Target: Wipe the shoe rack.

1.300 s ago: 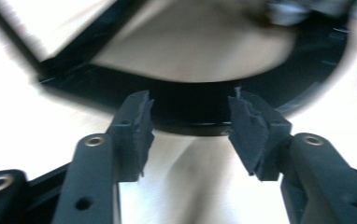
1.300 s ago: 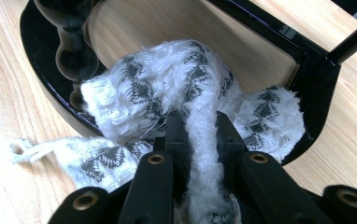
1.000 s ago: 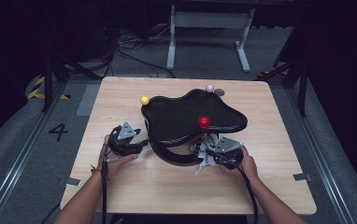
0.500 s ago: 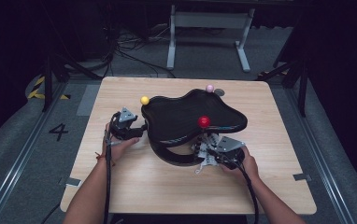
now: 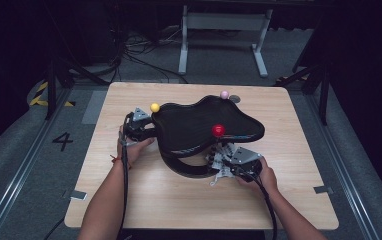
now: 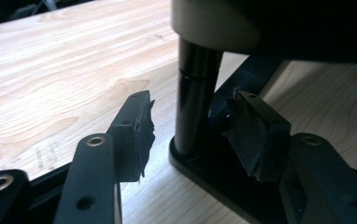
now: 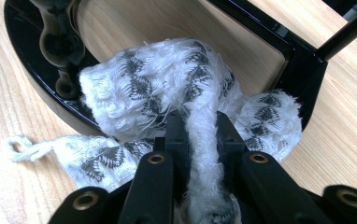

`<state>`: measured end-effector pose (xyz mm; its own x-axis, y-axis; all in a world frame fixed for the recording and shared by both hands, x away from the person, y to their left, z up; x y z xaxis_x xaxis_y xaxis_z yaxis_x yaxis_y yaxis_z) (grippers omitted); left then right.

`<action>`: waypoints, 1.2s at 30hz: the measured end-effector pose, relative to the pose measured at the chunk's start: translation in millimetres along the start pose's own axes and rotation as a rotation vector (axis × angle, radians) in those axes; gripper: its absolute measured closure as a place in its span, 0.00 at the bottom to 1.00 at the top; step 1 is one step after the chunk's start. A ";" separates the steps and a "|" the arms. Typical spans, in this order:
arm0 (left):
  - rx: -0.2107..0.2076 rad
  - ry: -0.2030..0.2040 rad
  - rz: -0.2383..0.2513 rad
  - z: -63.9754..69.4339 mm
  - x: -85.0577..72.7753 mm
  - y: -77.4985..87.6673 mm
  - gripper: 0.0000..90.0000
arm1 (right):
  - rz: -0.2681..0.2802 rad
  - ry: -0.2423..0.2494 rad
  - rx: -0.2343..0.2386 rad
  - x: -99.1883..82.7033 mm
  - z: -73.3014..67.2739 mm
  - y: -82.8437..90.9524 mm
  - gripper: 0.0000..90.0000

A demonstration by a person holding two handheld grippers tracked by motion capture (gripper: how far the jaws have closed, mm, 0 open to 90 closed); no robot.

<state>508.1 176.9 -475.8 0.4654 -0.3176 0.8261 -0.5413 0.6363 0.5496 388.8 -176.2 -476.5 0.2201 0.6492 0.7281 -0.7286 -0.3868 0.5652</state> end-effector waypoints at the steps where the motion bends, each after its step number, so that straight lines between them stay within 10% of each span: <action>1: 0.006 -0.019 0.004 -1.1 1.1 -1.9 0.55 | 0.000 0.000 -0.002 -0.3 0.2 0.1 0.89; 14: -0.026 -0.002 0.019 -2.7 -3.7 0.4 0.82 | -0.037 0.011 -0.070 -16.6 10.9 -2.2 0.89; 36: -0.032 -0.055 -0.030 15.9 -26.8 35.7 0.83 | 0.125 -0.039 0.205 -0.9 -15.4 38.9 0.89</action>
<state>465.1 196.9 -476.4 0.4414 -0.3742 0.8156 -0.5048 0.6479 0.5704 350.3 -181.8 -461.2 0.1642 0.5637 0.8095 -0.6055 -0.5903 0.5338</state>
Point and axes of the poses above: each handheld gripper's, and its own axes: y roughly backward along the jaws, x roughly out of its top, z roughly to its right, the point moved 2 cm from there along -y, roughly forward along the jaws, and after that the axes turned 10 degrees about -x, right-handed, at the moved point
